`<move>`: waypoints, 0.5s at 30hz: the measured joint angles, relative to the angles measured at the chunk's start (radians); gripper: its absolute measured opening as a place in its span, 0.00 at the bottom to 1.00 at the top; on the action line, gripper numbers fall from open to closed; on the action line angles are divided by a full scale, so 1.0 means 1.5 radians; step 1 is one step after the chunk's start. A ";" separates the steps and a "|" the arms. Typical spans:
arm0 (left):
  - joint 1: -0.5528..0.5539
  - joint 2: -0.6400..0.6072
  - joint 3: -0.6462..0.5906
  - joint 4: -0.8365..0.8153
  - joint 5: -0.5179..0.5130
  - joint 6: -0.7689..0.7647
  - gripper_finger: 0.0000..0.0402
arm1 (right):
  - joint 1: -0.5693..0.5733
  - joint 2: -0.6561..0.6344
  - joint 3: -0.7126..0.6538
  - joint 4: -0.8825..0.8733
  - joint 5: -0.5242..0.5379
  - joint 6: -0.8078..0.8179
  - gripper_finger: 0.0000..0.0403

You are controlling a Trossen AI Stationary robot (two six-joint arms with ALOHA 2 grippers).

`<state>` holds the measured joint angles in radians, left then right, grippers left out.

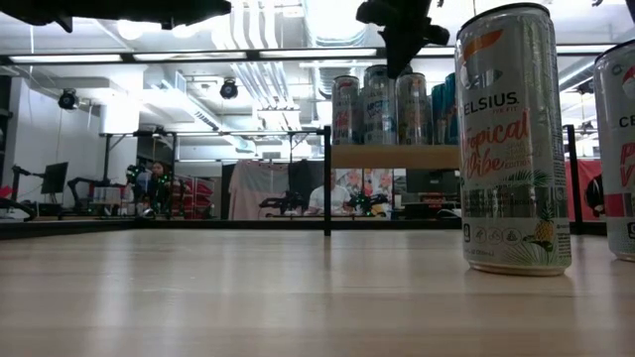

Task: Place canned beverage on shelf
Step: Put the top white blue soda can on the shelf aligned with the other white blue soda can

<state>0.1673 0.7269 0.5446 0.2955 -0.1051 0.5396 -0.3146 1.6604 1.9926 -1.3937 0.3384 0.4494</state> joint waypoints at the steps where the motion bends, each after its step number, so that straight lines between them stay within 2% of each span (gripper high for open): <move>1: 0.000 0.000 0.000 0.000 0.000 0.000 0.89 | -0.004 0.000 0.000 0.000 0.003 -0.003 0.04; 15: 0.000 0.000 0.000 -0.001 0.000 -0.001 0.89 | -0.025 0.000 0.000 0.027 0.031 -0.030 0.04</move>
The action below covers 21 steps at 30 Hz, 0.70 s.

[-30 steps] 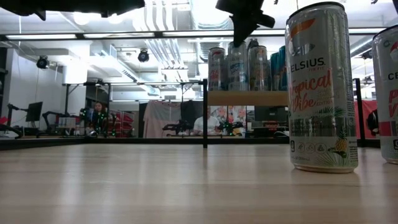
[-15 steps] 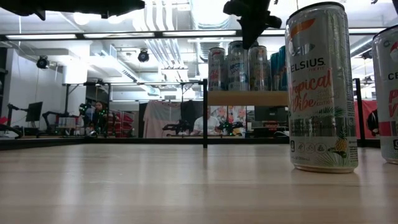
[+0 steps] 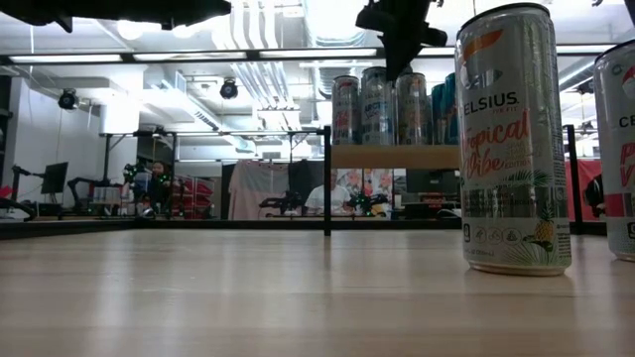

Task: Place canned beverage on shelf
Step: Put the top white blue soda can on the shelf aligned with the other white blue soda can

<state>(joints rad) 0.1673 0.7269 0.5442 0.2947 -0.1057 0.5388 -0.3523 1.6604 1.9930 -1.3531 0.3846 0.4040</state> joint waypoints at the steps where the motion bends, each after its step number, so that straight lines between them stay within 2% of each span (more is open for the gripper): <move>1: 0.000 0.000 0.000 0.000 -0.002 0.000 0.89 | 0.000 0.000 0.000 -0.002 -0.009 0.000 0.04; 6: 0.003 0.000 0.000 -0.001 -0.011 0.001 0.89 | 0.004 0.004 -0.002 0.009 -0.089 0.000 0.04; 15: 0.003 0.000 0.000 -0.004 -0.011 0.001 0.89 | -0.002 0.036 -0.003 0.018 -0.016 -0.007 0.04; 21: 0.003 0.000 0.000 -0.004 -0.011 0.001 0.89 | -0.008 0.035 -0.003 0.018 -0.012 0.001 0.04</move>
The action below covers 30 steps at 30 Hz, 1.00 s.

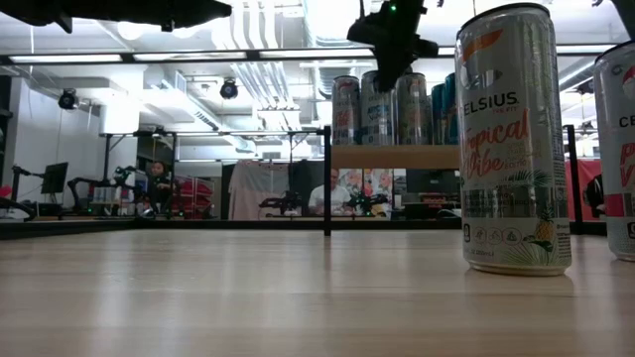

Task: Place canned beverage on shelf
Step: Put the top white blue soda can on the shelf aligned with the other white blue soda can, then put the white yellow soda can on the shelf aligned with the other white yellow soda cans

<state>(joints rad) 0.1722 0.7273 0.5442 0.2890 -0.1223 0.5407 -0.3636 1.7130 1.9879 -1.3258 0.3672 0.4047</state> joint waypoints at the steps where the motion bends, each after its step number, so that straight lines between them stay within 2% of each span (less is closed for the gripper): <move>1: 0.000 0.000 0.000 0.000 0.000 0.000 0.89 | 0.001 -0.001 0.001 0.000 -0.002 0.000 0.04; 10: 0.001 0.000 0.000 0.000 0.000 0.000 0.89 | 0.007 -0.002 0.009 0.030 0.034 -0.007 0.04; 19: 0.001 0.000 0.000 -0.003 0.000 0.004 0.89 | 0.011 -0.002 0.010 0.031 0.035 -0.011 0.04; 25: -0.002 0.000 0.000 -0.005 0.003 -0.002 0.89 | 0.089 -0.031 -0.001 0.036 0.055 -0.021 0.04; 30: -0.011 0.000 0.000 -0.003 0.054 -0.071 0.89 | 0.172 -0.073 -0.065 0.064 0.070 -0.044 0.04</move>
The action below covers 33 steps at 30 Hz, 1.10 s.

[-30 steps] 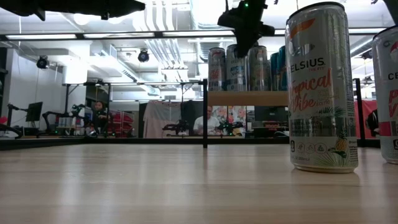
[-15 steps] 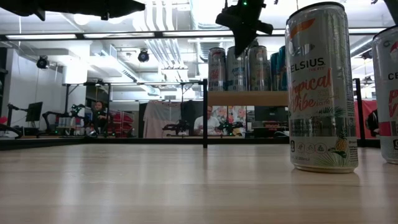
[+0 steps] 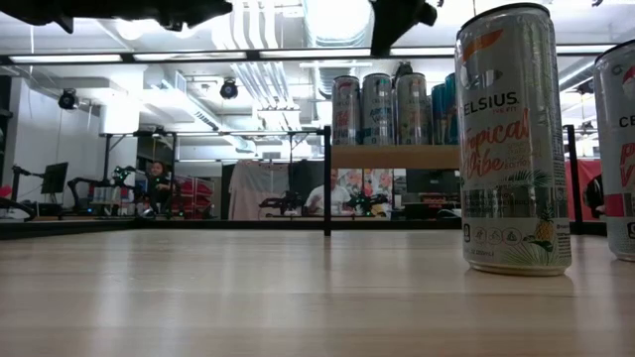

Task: Place canned beverage on shelf
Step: Put the white yellow soda can on the shelf aligned with the other white yellow soda cans

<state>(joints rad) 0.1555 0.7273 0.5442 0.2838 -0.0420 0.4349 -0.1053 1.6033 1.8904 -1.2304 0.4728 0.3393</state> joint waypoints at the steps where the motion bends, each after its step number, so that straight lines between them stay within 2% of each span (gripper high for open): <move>1: -0.002 0.000 0.000 0.001 0.015 -0.022 0.89 | 0.015 -0.013 -0.023 0.014 0.000 0.000 0.04; 7: -0.012 0.000 0.000 -0.009 0.105 -0.166 0.89 | 0.096 -0.123 -0.200 0.146 0.000 -0.006 0.04; 12: -0.030 0.026 -0.003 -0.027 0.110 -0.239 0.89 | 0.150 -0.199 -0.342 0.285 -0.001 -0.029 0.04; 18: -0.076 0.102 -0.003 -0.028 0.110 -0.317 0.89 | 0.185 -0.232 -0.488 0.537 -0.001 -0.115 0.04; 26: -0.115 0.175 -0.002 -0.026 0.105 -0.358 0.89 | 0.184 -0.216 -0.583 0.734 -0.001 -0.153 0.04; 33: -0.118 0.203 -0.001 -0.025 0.104 -0.403 0.89 | 0.185 -0.209 -0.596 0.770 -0.001 -0.148 0.04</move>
<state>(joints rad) -0.0211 1.0321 0.5430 0.2457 0.1143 -0.1693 0.1719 1.2892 0.9964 -0.0757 0.4709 0.1168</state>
